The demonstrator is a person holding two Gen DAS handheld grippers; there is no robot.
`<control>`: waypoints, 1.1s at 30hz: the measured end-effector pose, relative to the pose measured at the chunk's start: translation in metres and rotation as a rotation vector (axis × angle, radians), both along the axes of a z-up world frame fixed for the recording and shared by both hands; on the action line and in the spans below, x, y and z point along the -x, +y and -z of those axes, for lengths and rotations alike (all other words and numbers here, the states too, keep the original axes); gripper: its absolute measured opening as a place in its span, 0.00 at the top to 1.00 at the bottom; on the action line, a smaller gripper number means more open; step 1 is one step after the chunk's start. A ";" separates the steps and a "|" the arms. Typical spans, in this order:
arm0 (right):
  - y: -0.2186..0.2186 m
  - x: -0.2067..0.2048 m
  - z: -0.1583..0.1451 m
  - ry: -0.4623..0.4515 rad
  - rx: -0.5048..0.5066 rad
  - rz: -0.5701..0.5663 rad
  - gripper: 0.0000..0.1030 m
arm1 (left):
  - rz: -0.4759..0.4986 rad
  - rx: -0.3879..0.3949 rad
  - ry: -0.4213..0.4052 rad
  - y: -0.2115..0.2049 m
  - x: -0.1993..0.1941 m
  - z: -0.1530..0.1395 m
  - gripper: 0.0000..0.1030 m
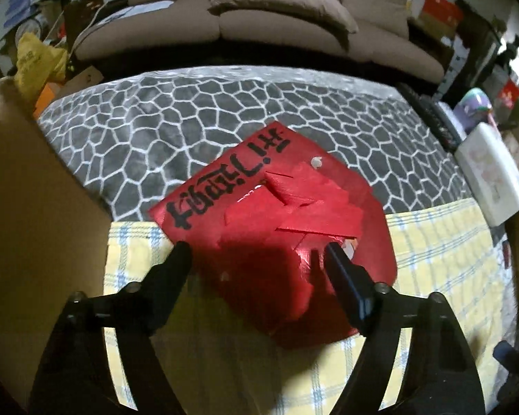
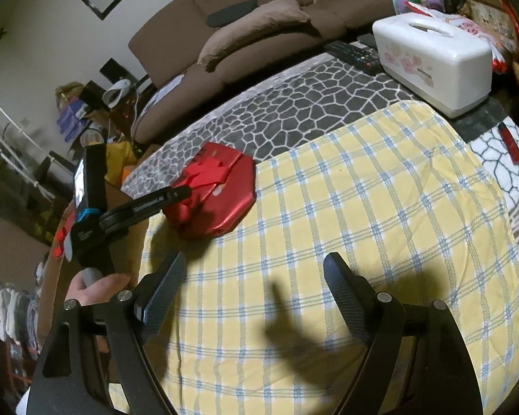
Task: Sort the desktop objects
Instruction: 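Lower the left tool onto the red KFC bag and grasp it, then lift the red bag with the left tool while the right tool grasps its edge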
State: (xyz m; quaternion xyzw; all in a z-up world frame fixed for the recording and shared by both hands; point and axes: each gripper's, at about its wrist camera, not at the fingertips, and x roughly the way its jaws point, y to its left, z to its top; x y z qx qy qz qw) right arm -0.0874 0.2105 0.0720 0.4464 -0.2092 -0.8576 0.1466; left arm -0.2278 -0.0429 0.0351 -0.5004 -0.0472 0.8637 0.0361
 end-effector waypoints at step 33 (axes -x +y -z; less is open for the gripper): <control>0.015 0.004 0.058 -0.210 0.112 0.046 0.27 | 0.230 -0.257 -0.050 0.029 -0.164 -0.024 0.17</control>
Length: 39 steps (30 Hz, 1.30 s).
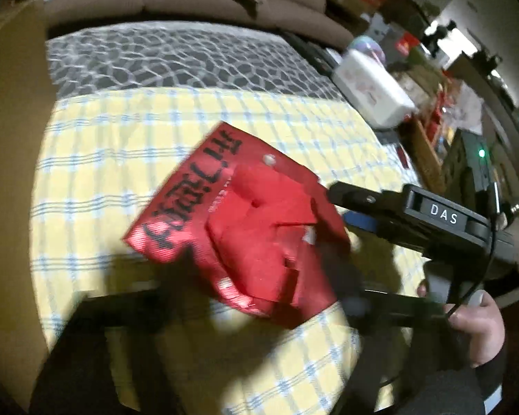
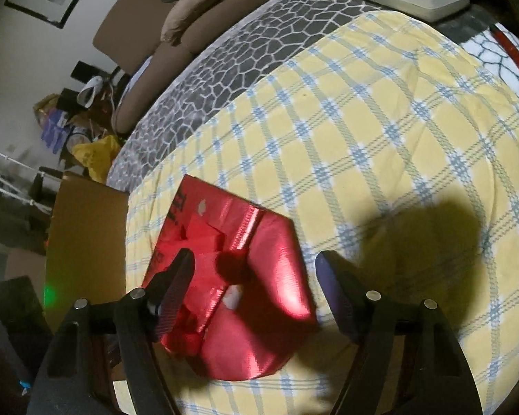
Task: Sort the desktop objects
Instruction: 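Lift the red bag with the left tool while the right tool grasps its edge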
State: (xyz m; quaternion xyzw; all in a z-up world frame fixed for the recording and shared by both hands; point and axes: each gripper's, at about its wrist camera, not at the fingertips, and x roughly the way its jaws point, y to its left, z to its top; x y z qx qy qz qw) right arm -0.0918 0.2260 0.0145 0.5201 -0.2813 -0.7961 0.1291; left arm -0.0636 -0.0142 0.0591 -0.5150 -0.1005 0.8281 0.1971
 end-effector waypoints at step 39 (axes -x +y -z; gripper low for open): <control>-0.024 -0.028 -0.087 0.187 0.167 -0.142 0.51 | 0.023 -0.089 0.018 0.001 -0.019 0.002 0.30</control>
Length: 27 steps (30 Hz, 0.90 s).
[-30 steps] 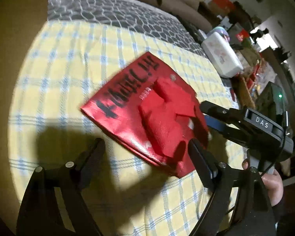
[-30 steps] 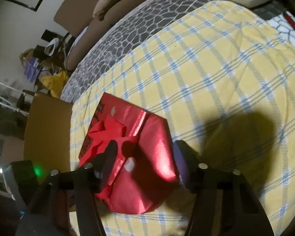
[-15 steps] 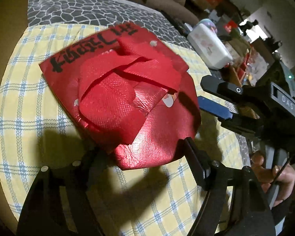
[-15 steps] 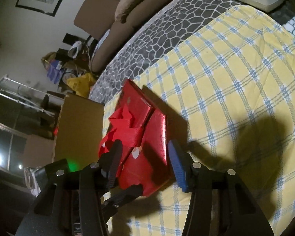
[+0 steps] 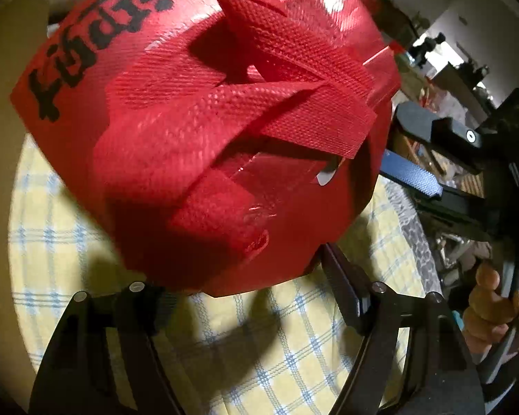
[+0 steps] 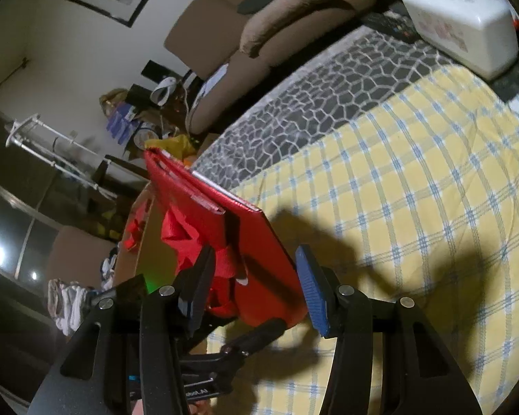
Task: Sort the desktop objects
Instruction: 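Lift the red bag with the left tool while the right tool grasps its edge, then carry the red bag with both tools over the box and lower it in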
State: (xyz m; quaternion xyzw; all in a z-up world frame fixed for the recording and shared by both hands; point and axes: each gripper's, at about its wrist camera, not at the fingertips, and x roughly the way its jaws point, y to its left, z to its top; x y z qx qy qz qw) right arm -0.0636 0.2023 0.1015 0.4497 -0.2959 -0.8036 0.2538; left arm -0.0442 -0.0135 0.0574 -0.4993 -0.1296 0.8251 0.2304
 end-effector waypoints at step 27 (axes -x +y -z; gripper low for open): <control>-0.173 -0.033 -0.071 0.161 0.042 -0.223 0.56 | -0.179 0.042 0.260 -0.145 -0.076 -0.129 0.32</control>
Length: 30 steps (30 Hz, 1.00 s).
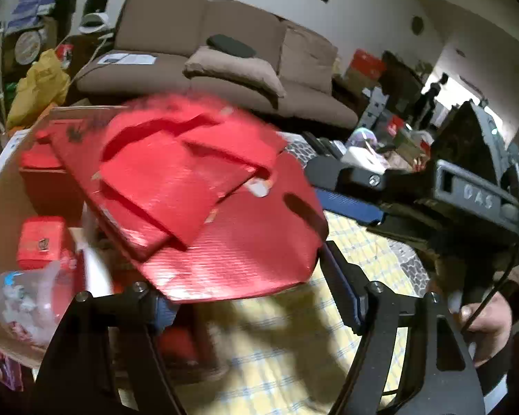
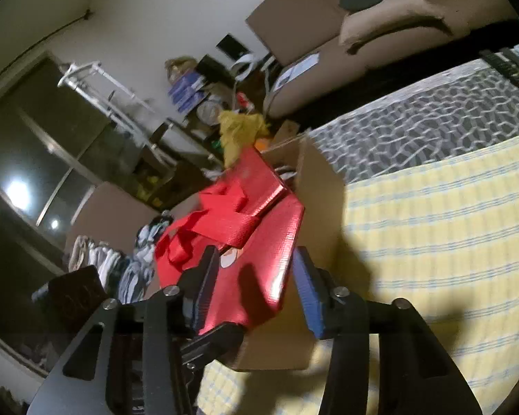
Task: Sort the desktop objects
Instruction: 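Carry the red bag with both tools over the box and lower it in, then open both tools to drop the bag into the box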
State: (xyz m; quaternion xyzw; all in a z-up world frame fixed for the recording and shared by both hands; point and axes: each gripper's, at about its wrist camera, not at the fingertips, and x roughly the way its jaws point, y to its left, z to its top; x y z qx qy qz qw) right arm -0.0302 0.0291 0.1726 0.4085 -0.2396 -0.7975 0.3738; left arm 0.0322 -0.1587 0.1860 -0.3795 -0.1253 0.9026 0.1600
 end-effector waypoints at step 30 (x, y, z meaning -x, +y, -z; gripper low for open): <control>-0.082 -0.018 0.028 0.034 -0.162 -0.124 0.59 | -0.448 0.259 -0.080 -0.154 -0.011 0.039 0.43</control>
